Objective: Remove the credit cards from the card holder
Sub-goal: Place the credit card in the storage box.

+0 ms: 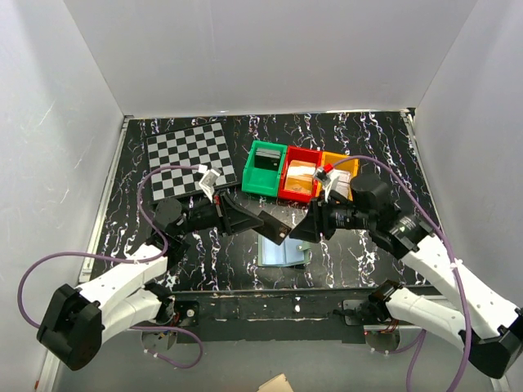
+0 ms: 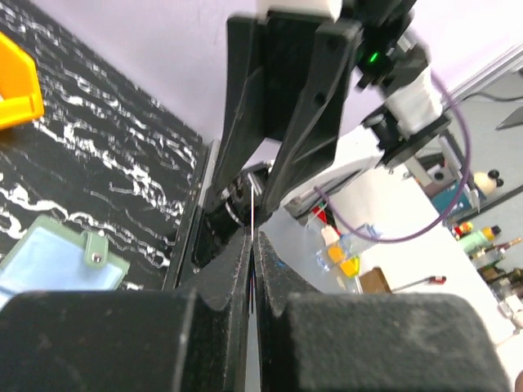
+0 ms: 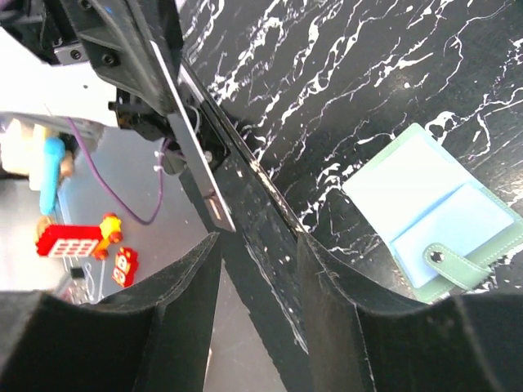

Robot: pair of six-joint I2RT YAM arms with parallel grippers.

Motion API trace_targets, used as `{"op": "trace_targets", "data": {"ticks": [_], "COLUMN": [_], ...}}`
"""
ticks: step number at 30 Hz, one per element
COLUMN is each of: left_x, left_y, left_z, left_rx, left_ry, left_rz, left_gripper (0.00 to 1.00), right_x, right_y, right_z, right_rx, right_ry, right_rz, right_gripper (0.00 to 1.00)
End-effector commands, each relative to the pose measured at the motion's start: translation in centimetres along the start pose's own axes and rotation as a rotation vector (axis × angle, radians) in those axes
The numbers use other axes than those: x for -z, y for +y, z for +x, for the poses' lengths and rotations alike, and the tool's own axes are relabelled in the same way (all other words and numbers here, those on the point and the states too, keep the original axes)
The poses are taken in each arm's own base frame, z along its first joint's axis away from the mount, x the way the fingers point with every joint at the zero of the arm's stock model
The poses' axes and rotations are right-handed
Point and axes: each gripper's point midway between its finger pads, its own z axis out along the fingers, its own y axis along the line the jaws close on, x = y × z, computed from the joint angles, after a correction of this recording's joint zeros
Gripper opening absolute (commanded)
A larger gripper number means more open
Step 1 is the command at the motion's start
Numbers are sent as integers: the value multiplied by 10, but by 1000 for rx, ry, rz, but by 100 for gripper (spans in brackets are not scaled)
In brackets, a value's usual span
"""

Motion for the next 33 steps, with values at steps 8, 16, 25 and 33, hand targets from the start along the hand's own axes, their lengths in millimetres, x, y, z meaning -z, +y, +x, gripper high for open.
{"op": "trace_targets", "data": {"ticks": [8, 16, 25, 33], "left_x": [8, 11, 19, 20], "left_y": [-27, -25, -22, -32], "left_z": [-44, -51, -65, -68], "left_rx": [-17, 7, -18, -9], "left_ry": [-267, -322, -406, -413], "left_rz": [60, 40, -28, 10], "left_gripper": [0, 0, 0, 0], "right_x": [3, 1, 21, 20], "right_y": [27, 40, 28, 51], "right_z": [-58, -67, -62, -61], "right_rx": [-32, -43, -35, -30], "right_ry": [-368, -383, -439, -401], "right_rz": [-153, -231, -127, -267], "right_gripper": [49, 47, 52, 64]}}
